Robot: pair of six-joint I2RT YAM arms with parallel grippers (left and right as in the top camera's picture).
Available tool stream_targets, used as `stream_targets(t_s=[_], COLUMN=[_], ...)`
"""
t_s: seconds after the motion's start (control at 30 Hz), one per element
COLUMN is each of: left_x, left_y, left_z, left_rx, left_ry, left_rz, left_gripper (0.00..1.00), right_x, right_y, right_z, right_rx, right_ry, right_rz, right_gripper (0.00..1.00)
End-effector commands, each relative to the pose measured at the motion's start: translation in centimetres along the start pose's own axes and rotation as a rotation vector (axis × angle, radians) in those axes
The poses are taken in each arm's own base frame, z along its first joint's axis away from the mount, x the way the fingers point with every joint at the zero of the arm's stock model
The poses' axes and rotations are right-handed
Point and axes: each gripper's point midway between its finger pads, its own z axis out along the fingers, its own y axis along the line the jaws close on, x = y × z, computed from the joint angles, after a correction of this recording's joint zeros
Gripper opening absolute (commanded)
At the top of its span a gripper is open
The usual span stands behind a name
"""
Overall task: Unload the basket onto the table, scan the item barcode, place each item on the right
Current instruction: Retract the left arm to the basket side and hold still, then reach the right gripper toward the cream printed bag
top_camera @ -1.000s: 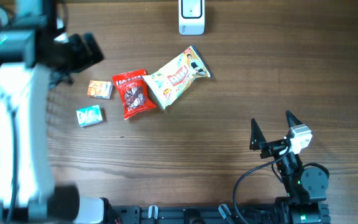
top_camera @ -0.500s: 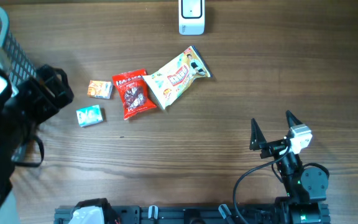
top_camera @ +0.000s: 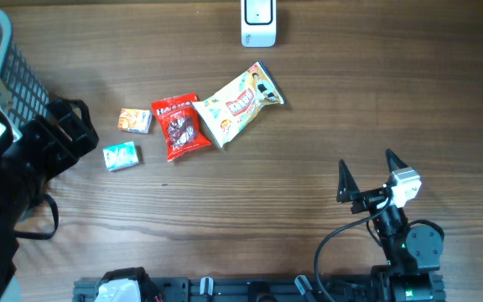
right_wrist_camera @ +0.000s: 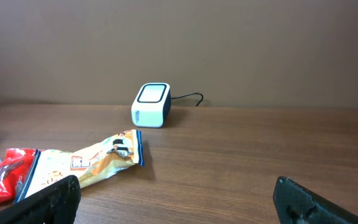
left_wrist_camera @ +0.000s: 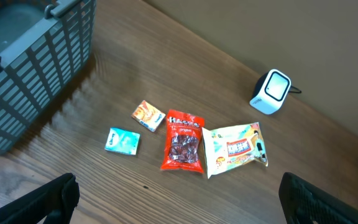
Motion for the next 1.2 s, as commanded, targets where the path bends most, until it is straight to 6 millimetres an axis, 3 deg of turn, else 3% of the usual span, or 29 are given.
stream_targets(t_s=[0.0, 0.43, 0.53, 0.6, 0.67, 0.77, 0.87, 0.97, 1.17], left_x=[-0.3, -0.3, -0.3, -0.3, -0.3, -0.3, -0.3, -0.3, -0.3], left_y=[0.2, 0.2, 0.2, 0.2, 0.2, 0.2, 0.2, 0.2, 0.2], left_z=[-0.3, -0.3, -0.3, -0.3, -0.3, -0.3, -0.3, -0.3, -0.3], left_rx=[-0.009, -0.009, -0.009, -0.009, -0.009, -0.009, -0.009, -0.009, -0.009], left_ry=[-0.018, -0.018, -0.018, -0.018, -0.018, -0.018, -0.018, -0.018, -0.018], left_rz=[-0.002, -0.002, -0.002, -0.002, -0.002, -0.002, -0.002, -0.002, -0.002], left_gripper=[1.0, 1.0, 1.0, 1.0, 1.0, 1.0, 1.0, 1.0, 1.0], right_x=[-0.2, -0.2, -1.5, -3.4, -3.4, -3.7, -3.8, -6.4, -13.1], right_y=[-0.1, -0.1, 0.1, 2.3, 5.1, 5.4, 5.5, 6.7, 8.1], right_z=[0.0, 0.0, -0.1, -0.4, -1.0, -1.2, -1.2, -2.2, -5.5], right_rx=[0.006, 0.006, -0.004, -0.137, -0.316, -0.357, -0.363, -0.488, -0.668], right_ry=[-0.011, -0.012, -0.061, -0.123, -0.063, 0.025, 0.075, 0.019, -0.239], right_rz=[-0.008, -0.009, 0.004, 0.166, 0.43, 0.991, 1.259, 1.21, 0.936], right_gripper=[1.0, 1.0, 1.0, 1.0, 1.0, 1.0, 1.0, 1.0, 1.0])
